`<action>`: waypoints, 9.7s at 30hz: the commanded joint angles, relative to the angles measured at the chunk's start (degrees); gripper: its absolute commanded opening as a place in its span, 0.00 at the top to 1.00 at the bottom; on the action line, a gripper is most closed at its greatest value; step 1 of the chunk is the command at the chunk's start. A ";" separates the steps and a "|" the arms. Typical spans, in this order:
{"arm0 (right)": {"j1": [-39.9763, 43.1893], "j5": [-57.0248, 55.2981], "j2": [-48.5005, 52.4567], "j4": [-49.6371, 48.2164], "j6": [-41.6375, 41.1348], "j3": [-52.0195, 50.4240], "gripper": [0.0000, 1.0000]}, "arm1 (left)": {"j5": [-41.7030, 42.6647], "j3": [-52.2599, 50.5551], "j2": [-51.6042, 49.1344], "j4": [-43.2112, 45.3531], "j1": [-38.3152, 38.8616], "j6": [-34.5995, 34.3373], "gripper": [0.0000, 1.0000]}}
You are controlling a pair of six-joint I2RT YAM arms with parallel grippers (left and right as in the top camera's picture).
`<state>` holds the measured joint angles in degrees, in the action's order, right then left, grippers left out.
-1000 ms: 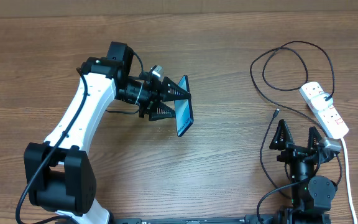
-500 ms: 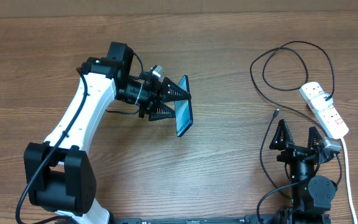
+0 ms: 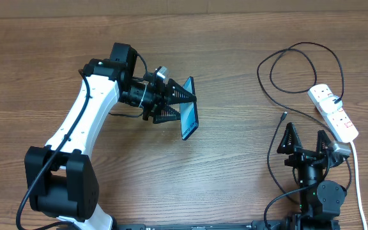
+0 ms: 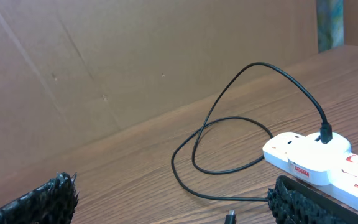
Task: Plug charger to phone and switch on socket
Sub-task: 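Rotate the held phone so its bottom edge faces right, then move the right gripper down over the black cable's USB-C plug, then close the right gripper on the USB-C plug near its tip, then lift the plug with the right gripper and carry it left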
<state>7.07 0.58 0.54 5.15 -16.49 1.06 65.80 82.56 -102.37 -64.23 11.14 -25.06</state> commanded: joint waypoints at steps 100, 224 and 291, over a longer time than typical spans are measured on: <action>-0.26 7.34 62.71 14.67 -8.31 28.92 0.00 | -50.73 1.84 -0.28 0.63 6.14 -9.46 0.58; -22.75 2.82 101.59 29.11 -0.94 47.30 0.96 | -43.71 1.84 -0.28 2.36 6.12 -7.48 0.59; -23.93 1.49 101.61 37.16 -14.67 47.67 0.66 | -43.30 1.84 -0.28 4.50 6.14 -6.64 0.58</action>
<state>-16.53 -2.98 98.06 43.05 -31.20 52.18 21.06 82.81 -102.37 -59.96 17.28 -32.67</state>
